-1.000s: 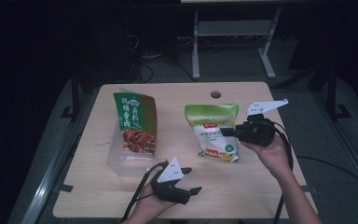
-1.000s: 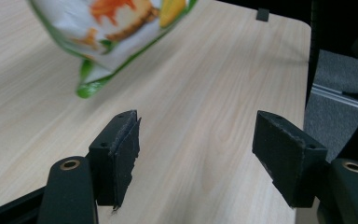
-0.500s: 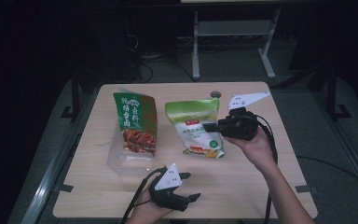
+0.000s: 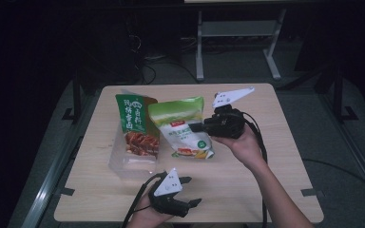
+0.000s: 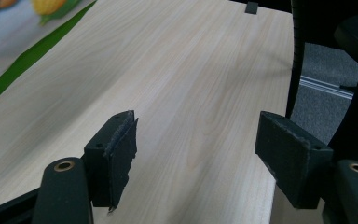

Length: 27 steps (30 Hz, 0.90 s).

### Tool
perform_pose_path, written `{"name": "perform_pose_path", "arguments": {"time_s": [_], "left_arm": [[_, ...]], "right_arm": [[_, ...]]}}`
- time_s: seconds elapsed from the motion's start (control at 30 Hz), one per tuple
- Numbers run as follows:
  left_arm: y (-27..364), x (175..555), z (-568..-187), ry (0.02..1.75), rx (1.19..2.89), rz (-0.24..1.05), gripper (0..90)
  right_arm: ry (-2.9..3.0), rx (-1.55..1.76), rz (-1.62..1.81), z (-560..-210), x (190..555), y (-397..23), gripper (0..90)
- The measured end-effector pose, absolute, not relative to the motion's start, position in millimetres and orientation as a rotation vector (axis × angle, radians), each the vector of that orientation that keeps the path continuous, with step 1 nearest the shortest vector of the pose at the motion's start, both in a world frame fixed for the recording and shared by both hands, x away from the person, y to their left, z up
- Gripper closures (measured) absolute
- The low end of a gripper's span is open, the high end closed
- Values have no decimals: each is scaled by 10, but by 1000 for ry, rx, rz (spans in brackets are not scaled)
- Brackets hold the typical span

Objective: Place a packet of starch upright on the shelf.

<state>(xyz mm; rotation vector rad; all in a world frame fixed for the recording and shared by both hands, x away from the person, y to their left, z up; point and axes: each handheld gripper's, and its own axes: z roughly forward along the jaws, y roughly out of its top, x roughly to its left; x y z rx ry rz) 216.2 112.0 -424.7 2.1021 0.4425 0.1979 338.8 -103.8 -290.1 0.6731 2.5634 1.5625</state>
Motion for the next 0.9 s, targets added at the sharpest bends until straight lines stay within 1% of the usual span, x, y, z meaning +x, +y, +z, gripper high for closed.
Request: {"name": "perform_pose_path", "arguments": {"time_s": [0.33, 0.43, 0.9], "left_arm": [[1156, 2140, -4243, 429, 2104, 215, 287], [1166, 2122, -4239, 444, 2086, 194, 282], [1257, 2083, -4224, 435, 2090, 232, 272]], "right_arm": [[2583, 607, 1576, -2835, 3431, -772, 889], [2589, 583, 1587, -2816, 3442, -682, 889], [2612, 534, 1646, -2827, 3494, -305, 890]]}}
